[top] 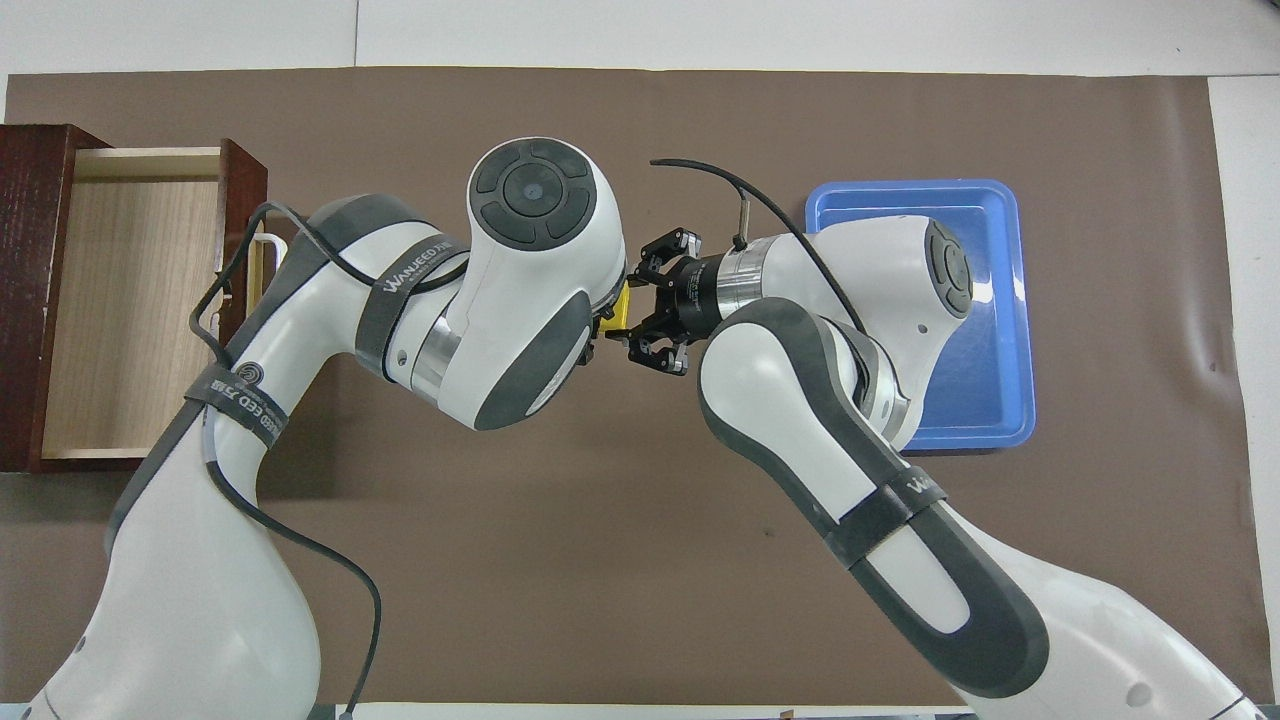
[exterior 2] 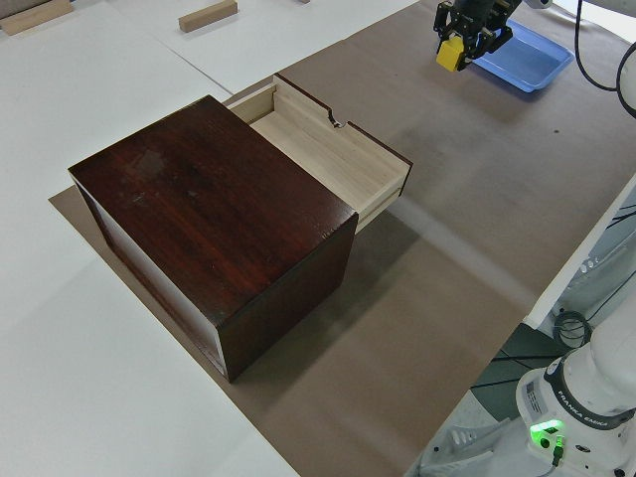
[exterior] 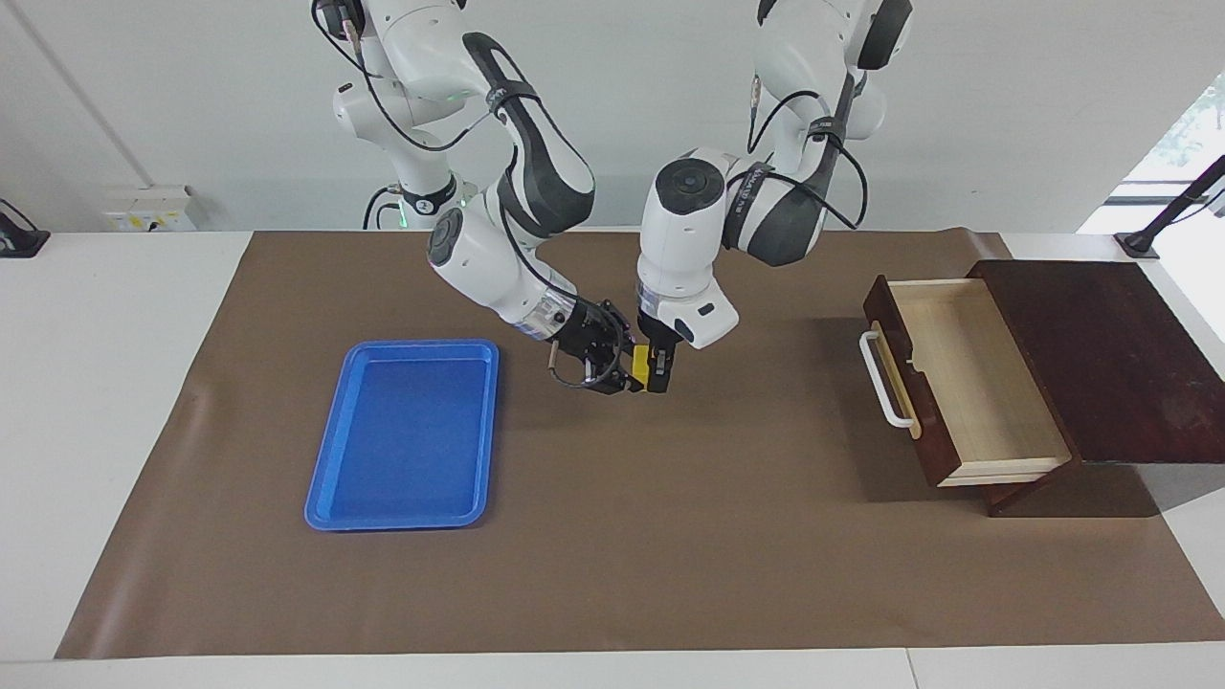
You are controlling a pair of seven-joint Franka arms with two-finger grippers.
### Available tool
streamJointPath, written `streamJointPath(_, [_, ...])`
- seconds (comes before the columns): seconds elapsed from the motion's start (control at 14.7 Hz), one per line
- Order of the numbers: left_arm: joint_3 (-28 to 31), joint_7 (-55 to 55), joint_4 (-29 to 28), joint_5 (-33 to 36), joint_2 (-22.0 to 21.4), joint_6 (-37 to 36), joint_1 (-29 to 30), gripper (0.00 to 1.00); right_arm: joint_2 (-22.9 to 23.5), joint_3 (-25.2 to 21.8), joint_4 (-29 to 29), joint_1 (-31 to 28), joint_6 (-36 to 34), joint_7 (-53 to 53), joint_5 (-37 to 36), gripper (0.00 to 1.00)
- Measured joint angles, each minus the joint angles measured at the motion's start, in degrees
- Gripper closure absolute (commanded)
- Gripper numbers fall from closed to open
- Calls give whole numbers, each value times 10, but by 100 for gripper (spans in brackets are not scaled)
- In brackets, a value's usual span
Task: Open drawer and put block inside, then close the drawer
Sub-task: 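Reach the left gripper to the cube and grasp it from the right gripper, then carry the cube into the drawer with the left gripper while the right gripper withdraws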
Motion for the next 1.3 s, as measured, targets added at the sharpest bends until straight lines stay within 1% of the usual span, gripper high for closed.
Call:
streamJointPath(0.2, [0,-1,1,0,0,-1,0,100,0,0,0,0,0,0,0,100])
streamJointPath(0.27, [0,-1,1,0,0,-1,0,100,0,0,0,0,-1,0,0,82])
streamJointPath(0.34, [0,-1,1,0,0,-1,0,100,0,0,0,0,-1,0,0,46])
streamJointPath(0.41, [0,-1,2,0,0,-2,0,100,0,0,1,0,-1,0,0,33])
streamJointPath(0.48, [0,-1,4,0,0,-2,1,100,0,0,3,0,-1,0,0,29])
streamJointPath(0.75, [6,-2,16,0,-2,-28,7,100,-3,-3,5,-10,-1,0,0,27])
streamJointPath(0.95, [18,-2,27,2,-19,-65,37,100,-8,-5,6,-29,-13,0,0,26])
streamJointPath(1.09, [21,11,45,5,-31,-113,82,100,-13,-6,6,-44,-29,0,0,25])
streamJointPath(1.16, [22,33,56,5,-39,-136,112,100,-16,-6,6,-50,-35,0,0,25])
streamJointPath(1.3, [22,99,70,0,-64,-157,187,100,-19,-6,6,-56,-38,0,0,25])
